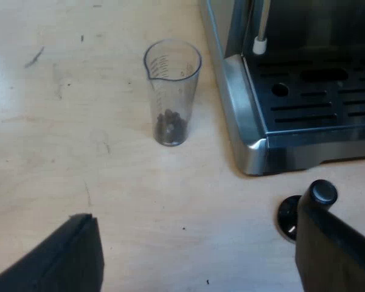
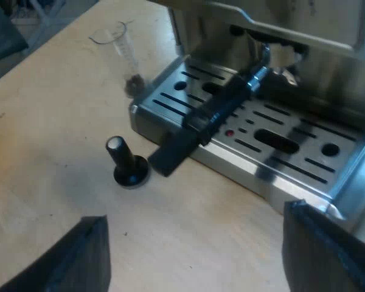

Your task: Pour the beans into the coffee machine

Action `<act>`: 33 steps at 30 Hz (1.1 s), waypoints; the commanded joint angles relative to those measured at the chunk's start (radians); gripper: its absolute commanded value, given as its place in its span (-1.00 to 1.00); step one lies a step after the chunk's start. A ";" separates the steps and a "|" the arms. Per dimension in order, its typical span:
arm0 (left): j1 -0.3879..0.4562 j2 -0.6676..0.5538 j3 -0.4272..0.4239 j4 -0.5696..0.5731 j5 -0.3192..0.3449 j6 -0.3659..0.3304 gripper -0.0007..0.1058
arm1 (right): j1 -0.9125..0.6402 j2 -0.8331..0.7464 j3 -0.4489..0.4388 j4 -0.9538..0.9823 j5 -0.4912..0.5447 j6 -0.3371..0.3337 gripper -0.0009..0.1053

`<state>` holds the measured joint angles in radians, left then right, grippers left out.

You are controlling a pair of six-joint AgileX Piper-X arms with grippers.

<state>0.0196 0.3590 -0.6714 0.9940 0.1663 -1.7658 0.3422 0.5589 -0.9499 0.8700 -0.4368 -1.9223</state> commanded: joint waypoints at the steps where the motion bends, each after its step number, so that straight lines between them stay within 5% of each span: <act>1: -0.005 0.013 -0.009 -0.021 0.012 -0.010 0.30 | 0.047 0.030 -0.013 -0.055 0.003 -0.017 0.18; 21: -0.005 0.025 -0.009 -0.059 0.012 -0.008 0.30 | 0.407 0.245 -0.013 -0.242 0.246 -0.026 0.18; 33: -0.005 0.025 0.004 -0.083 0.012 -0.003 0.30 | 0.442 0.316 -0.013 -0.352 0.262 0.019 0.18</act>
<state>0.0196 0.3804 -0.6654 0.9351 0.1708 -1.7658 0.7832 0.8786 -0.9499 0.5388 -0.1695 -1.8989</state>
